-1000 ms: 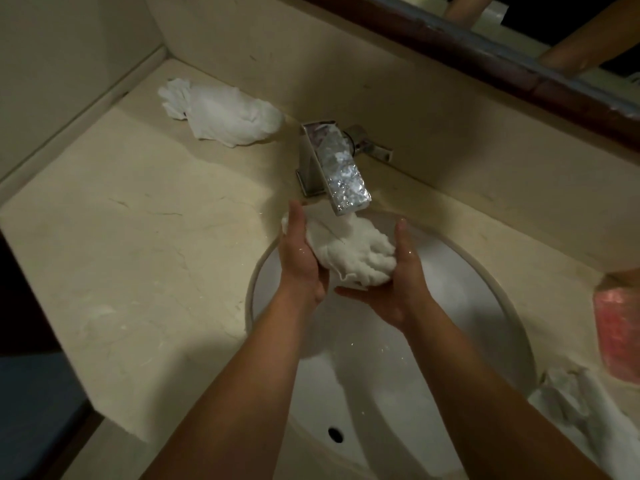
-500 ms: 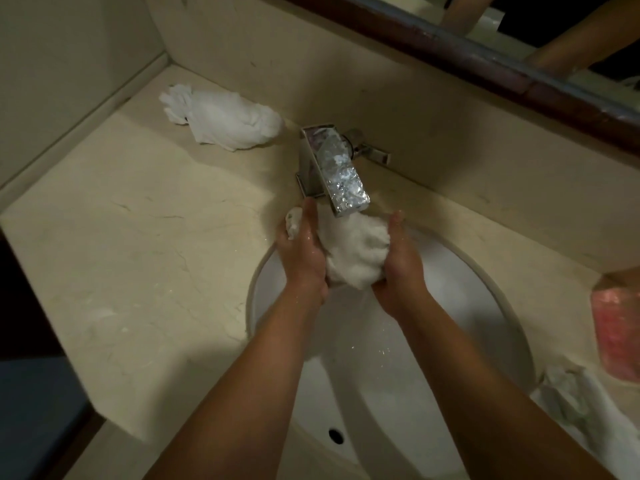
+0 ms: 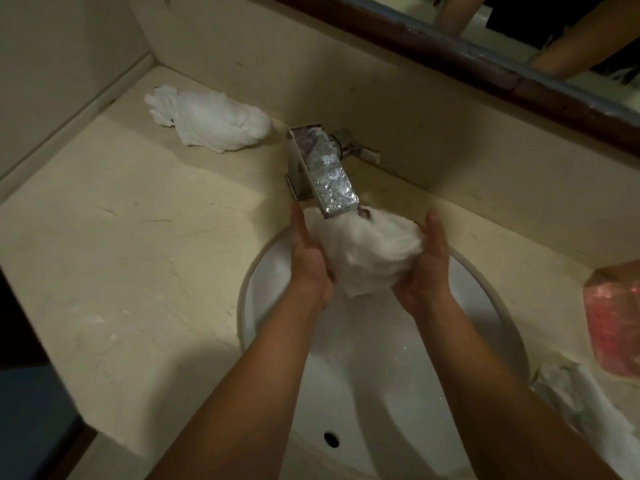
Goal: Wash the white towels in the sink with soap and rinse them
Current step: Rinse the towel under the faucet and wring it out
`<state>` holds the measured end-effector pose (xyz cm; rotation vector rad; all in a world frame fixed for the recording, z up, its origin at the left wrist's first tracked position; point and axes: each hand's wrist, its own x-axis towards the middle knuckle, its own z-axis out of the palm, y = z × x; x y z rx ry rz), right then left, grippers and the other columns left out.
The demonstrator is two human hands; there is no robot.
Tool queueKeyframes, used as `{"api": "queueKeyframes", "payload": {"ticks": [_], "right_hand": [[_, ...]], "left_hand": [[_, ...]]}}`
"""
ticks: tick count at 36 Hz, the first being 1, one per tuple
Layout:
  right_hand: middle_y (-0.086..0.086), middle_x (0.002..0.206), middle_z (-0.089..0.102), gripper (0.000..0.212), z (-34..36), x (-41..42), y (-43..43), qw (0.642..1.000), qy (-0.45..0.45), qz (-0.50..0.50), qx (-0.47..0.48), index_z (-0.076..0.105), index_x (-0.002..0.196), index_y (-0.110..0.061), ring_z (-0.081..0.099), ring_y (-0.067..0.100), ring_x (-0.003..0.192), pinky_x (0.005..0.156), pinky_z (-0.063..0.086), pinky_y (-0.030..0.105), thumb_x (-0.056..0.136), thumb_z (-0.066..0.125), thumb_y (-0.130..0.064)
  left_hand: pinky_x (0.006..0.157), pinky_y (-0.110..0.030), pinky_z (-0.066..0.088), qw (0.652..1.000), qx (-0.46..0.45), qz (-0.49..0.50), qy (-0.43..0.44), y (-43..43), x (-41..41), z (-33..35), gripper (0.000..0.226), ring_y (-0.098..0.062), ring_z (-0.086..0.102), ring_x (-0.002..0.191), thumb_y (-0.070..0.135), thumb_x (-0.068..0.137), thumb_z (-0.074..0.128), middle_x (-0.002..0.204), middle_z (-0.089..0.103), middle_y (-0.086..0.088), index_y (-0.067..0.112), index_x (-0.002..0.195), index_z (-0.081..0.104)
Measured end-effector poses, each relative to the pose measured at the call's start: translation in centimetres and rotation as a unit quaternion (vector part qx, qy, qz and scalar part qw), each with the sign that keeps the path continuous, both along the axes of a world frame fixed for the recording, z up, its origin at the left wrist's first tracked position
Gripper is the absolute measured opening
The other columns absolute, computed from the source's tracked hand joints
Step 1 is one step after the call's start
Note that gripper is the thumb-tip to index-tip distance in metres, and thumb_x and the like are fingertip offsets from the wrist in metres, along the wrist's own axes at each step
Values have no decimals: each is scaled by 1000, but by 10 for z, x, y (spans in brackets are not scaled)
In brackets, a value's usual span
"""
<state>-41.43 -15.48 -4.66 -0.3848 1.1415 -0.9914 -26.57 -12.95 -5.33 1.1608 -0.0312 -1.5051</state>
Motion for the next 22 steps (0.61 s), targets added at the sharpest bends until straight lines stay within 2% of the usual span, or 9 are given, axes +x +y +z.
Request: {"api": "queueKeyframes", "payload": {"ticks": [2,3,5,8,10,12,15,19,22], "right_hand": [[5,84,78,52,4,1,2,1000,-5,-17,-17,79,75,-17,76,23,85,75,59,30,94,54,-58],[3,74,74,55,3,2,2,999,-9,-22,-23,73,64,-17,74,22,77,70,58,28,96,53,-56],[5,67,70,61,-3,7,1,999,4,-26,-26,69,57,-15,72,22,70,65,58,27,101,50,-53],[9,73,69,53,-4,16,3,999,10,-5,-42,71,73,-9,70,26,76,74,57,32,97,58,-54],[14,96,74,50,-5,22,2,998,-5,20,-56,73,101,-7,72,30,93,88,57,39,93,63,-55],[19,121,74,55,-6,25,1,998,-14,29,-48,69,127,-7,71,36,113,103,55,46,96,62,-52],[29,144,60,72,-11,26,2,995,3,99,-34,59,144,0,56,46,137,122,39,59,103,52,-59],[21,141,66,92,-12,26,6,981,-42,174,75,61,147,-11,63,41,131,111,45,66,97,29,-82],[22,141,66,97,-7,36,7,974,-100,174,103,73,135,-11,68,37,125,100,57,57,92,32,-88]], "left_hand": [[110,-57,52,999,45,-16,-9,3,6,0,125,-31,71,122,108,48,59,131,75,-6,29,144,64],[107,-61,52,997,71,-28,-1,5,8,-1,124,-33,72,119,109,45,57,126,77,-6,31,140,66],[102,-65,54,993,98,-67,27,11,13,2,114,-38,73,115,103,47,60,120,79,-10,27,132,71],[104,-61,55,995,78,-52,32,17,17,4,98,-38,74,114,84,54,76,124,77,-13,22,131,74],[109,-58,53,999,50,-5,16,18,21,-1,110,-37,72,118,81,49,87,131,74,-15,16,136,70],[114,-57,49,1000,22,21,-4,19,26,-6,122,-39,68,125,84,48,88,135,70,-21,8,141,65],[117,-63,43,999,-33,16,-7,18,39,-11,133,-46,62,132,87,52,86,141,63,-31,-2,146,56],[116,-66,43,997,-79,-2,-16,17,54,-4,133,-49,61,131,86,53,86,140,61,-35,-6,144,57],[117,-67,42,996,-78,-10,-33,18,58,2,131,-52,58,133,80,54,89,143,58,-37,-8,144,56]]}}
